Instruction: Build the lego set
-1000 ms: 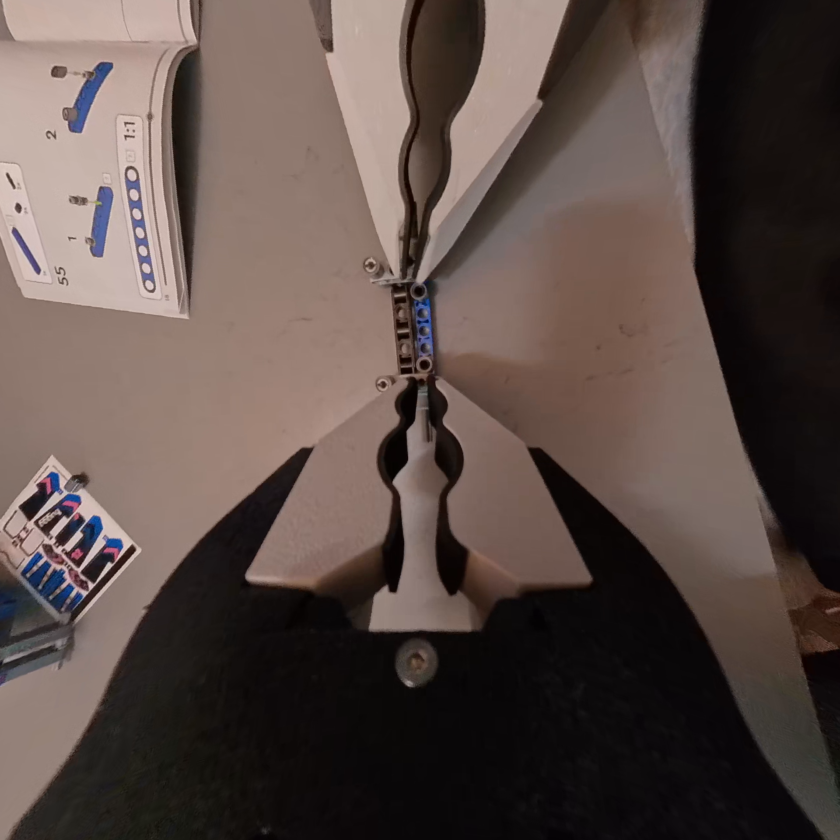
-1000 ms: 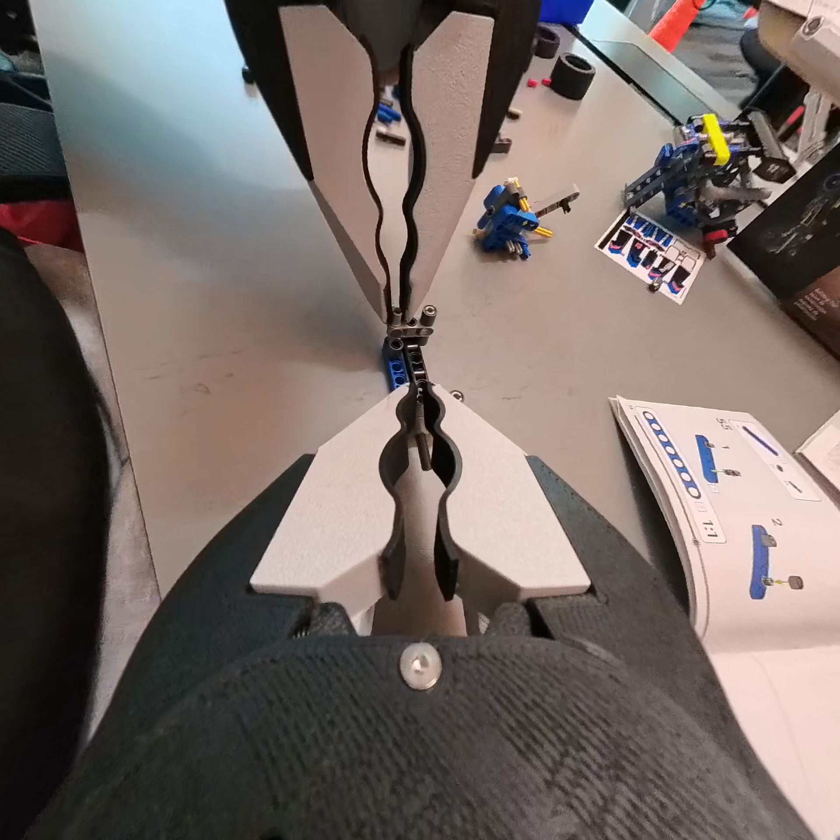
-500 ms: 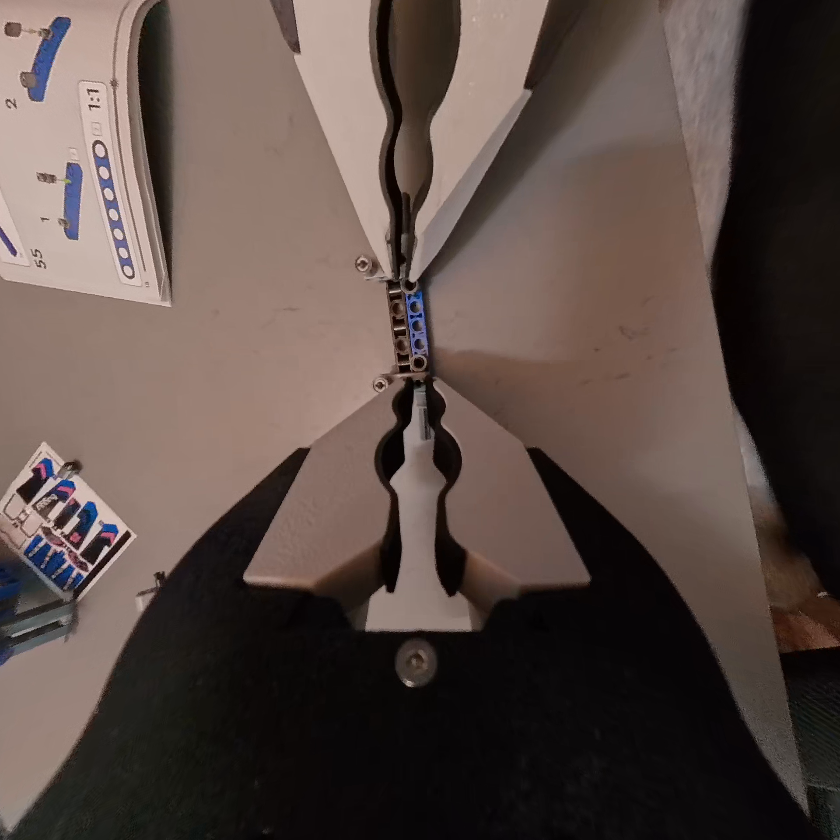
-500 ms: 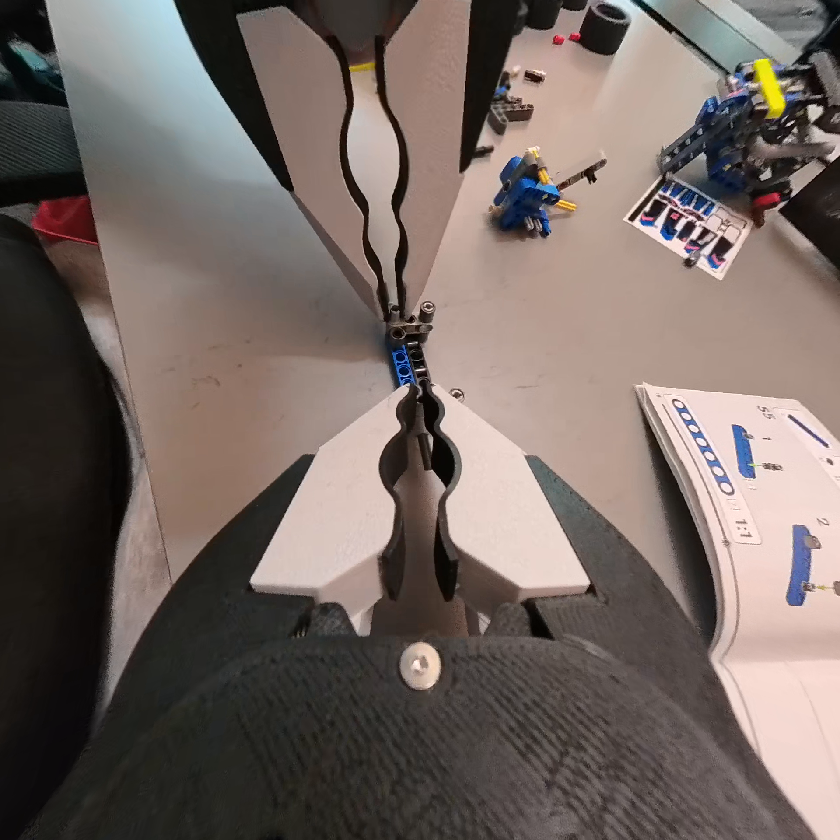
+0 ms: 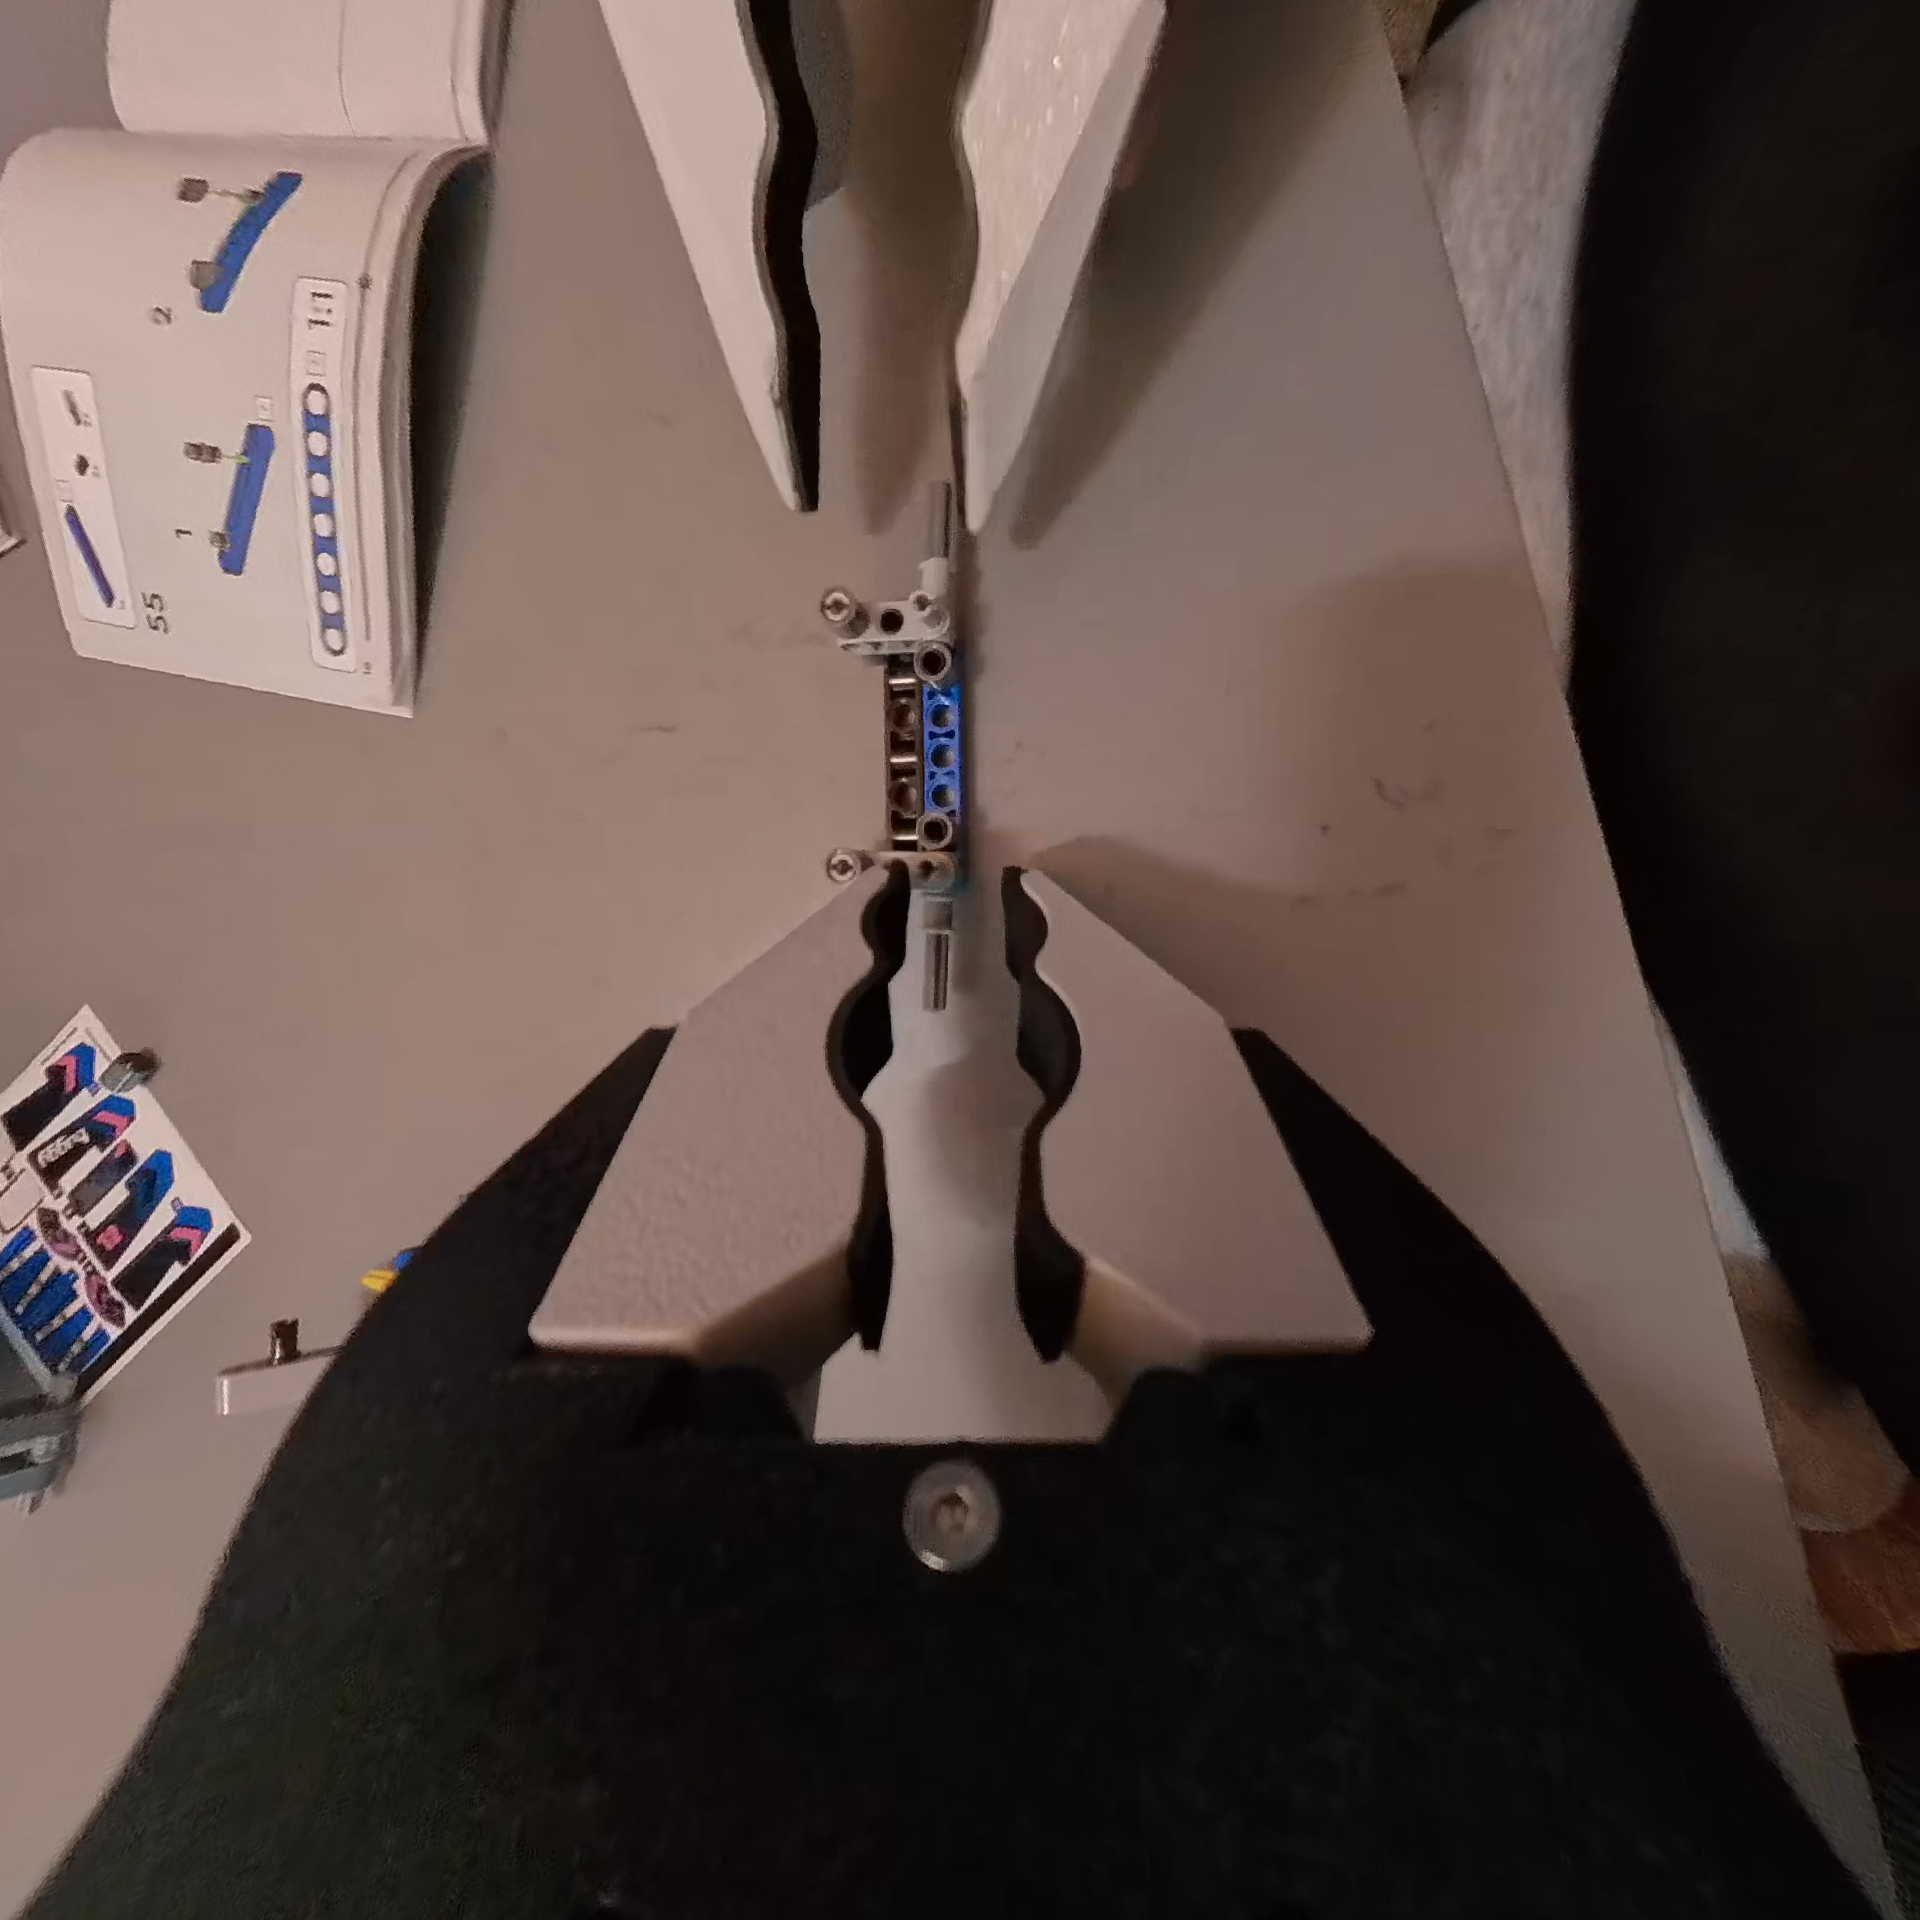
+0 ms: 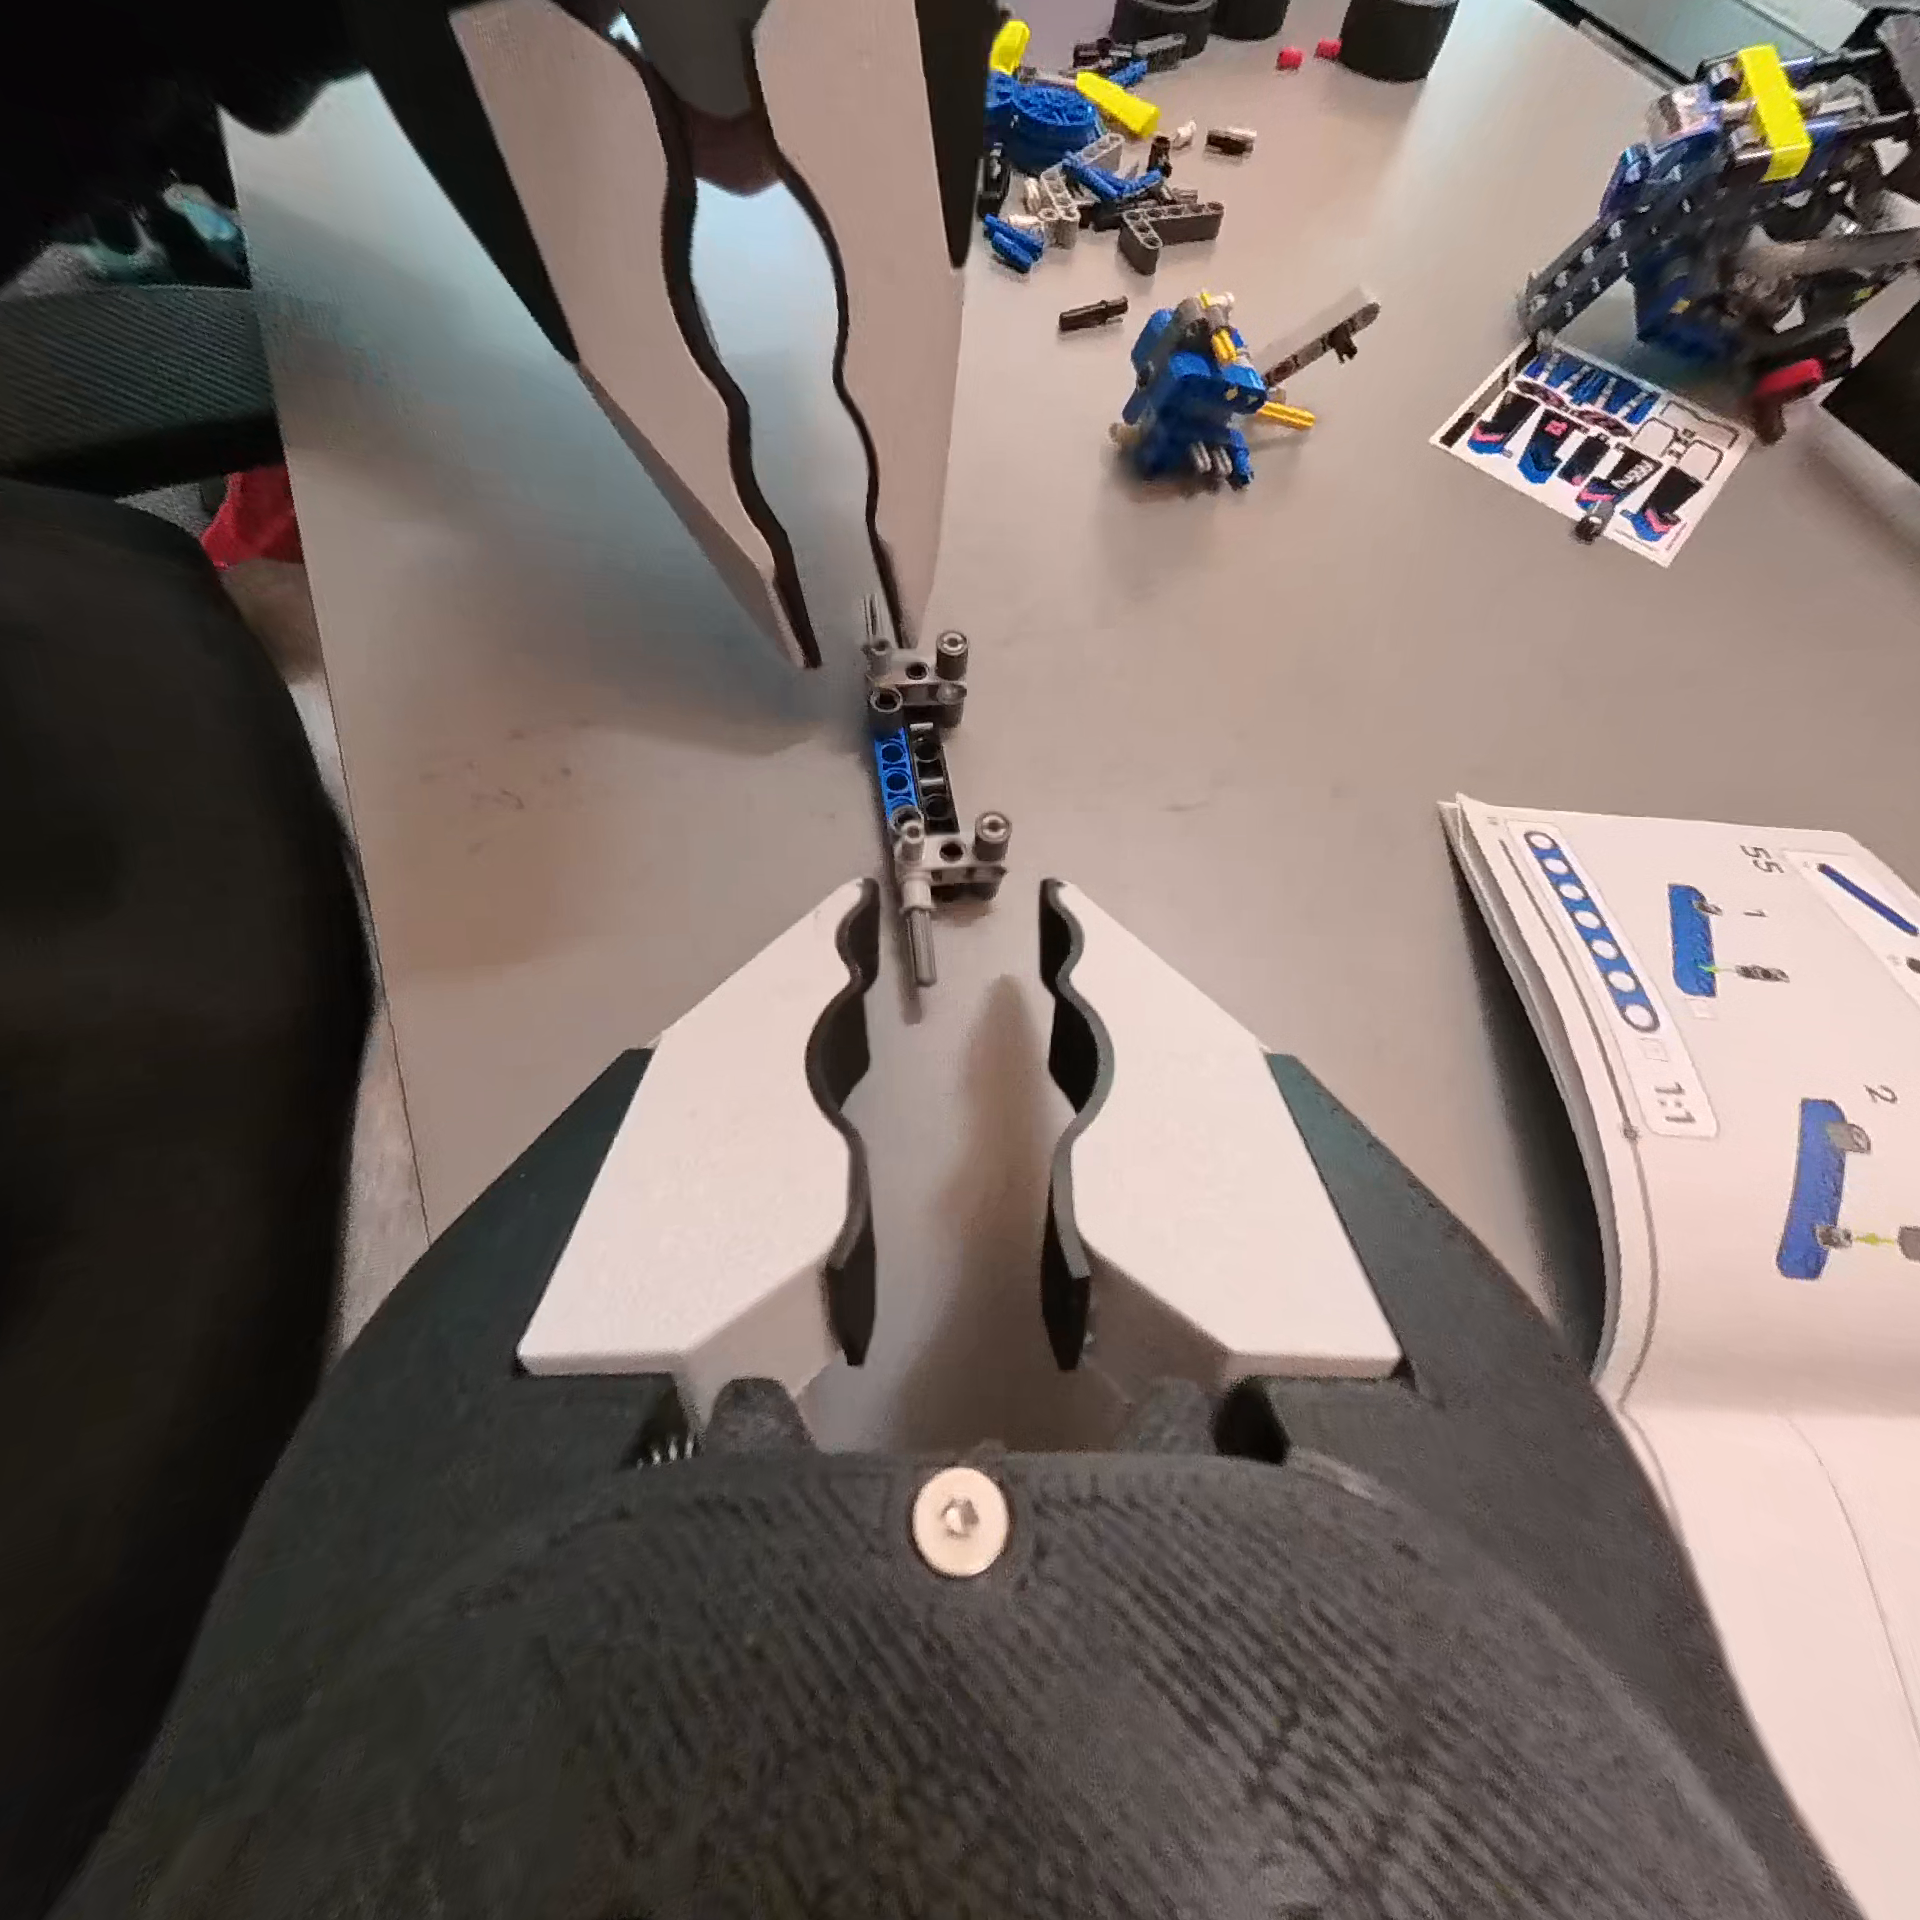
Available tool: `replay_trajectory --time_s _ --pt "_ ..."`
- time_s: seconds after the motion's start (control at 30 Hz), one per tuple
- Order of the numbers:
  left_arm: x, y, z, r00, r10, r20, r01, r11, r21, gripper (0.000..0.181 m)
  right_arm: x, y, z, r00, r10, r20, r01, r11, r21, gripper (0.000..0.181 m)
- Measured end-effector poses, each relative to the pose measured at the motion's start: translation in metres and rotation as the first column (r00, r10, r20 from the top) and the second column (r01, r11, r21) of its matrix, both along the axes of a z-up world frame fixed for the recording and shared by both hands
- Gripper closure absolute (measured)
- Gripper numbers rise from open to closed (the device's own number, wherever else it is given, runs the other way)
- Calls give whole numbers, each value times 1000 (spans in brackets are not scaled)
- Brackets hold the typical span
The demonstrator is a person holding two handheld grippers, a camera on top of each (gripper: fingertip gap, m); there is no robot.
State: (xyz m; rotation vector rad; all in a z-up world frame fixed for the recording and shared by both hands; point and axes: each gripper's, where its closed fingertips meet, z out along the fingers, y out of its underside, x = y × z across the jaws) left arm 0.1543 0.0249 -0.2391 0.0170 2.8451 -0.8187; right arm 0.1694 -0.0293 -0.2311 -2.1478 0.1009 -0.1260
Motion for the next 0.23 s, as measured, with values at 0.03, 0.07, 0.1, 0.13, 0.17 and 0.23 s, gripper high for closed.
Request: replay_trajectory --time_s 0.03,0.07,0.1,0.13,0.17,0.23 --pt "-1 0 3 1000 7 -5 -8 1000 -23 166 1 2 1 1000 -1 -3 1 1000 5 149" --pt "-3 1 5 1000 16 -16 -17 999 -47 165 2 4 1 1000 0 -7 0 1000 8 148" --pt "-4 3 6 999 30 -25 -32 997 -70 165 2 6 0 1000 2 -13 -2 1000 4 146" --pt "-5 5 7 998 47 -32 -49 994 -93 166 4 7 0 1000 3 -15 -3 1000 0 144" --pt "-4 7 8 997 65 -38 -69 991 -113 166 6 7 -1 1000 2 -19 -2 1000 -5 142" --pt "3 13 5 990 135 -37 -138 981 -137 165 5 9 -4 998 23 -57 -24 1000 -15 138"
